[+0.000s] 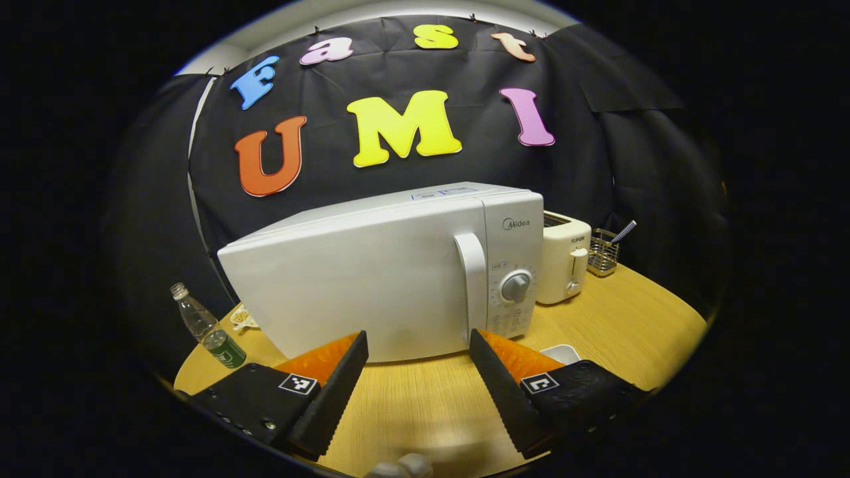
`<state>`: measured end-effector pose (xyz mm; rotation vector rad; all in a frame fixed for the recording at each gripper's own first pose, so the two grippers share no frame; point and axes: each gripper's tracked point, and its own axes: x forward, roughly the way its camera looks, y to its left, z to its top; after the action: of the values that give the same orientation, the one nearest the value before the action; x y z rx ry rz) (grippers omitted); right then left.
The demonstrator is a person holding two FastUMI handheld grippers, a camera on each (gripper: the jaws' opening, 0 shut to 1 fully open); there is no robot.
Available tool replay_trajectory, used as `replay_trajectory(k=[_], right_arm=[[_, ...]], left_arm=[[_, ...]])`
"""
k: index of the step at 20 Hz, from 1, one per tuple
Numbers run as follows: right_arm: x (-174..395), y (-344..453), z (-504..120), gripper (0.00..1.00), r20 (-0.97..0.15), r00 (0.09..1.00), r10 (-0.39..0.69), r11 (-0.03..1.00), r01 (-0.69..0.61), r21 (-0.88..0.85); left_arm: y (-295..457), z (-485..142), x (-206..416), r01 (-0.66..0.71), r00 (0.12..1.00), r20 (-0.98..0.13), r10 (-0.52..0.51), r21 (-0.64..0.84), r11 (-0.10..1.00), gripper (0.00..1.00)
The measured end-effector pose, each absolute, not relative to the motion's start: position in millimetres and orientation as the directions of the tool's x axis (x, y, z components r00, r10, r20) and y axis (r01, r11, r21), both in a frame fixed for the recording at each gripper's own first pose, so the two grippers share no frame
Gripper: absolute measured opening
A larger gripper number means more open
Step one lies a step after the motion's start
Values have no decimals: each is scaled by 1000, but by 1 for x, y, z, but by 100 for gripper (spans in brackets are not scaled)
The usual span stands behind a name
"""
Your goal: Open the microwave oven with the left hand, put the food in, and close the microwave oven.
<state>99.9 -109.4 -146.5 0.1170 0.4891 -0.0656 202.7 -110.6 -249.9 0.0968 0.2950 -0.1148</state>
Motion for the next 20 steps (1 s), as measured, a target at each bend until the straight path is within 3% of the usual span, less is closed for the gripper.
replay_trajectory(k=[8,9,10,20], right_arm=[[71,-45,-112,100,-387,922,-3,995,40,87],[68,-34,-103,91,-371,929,4,996,29,81],[65,-22,-93,100,-345,938,15,997,14,82],[51,79,28,100,-94,992,85,993,-76,94]], left_arm=[[-65,-152,135,120,976,-185,-112,33,992,95],[-54,-136,129,111,979,-177,-104,29,993,95],[-44,-122,122,106,981,-166,-101,20,994,95],[67,4,65,20,999,-39,-21,-21,1000,95]])
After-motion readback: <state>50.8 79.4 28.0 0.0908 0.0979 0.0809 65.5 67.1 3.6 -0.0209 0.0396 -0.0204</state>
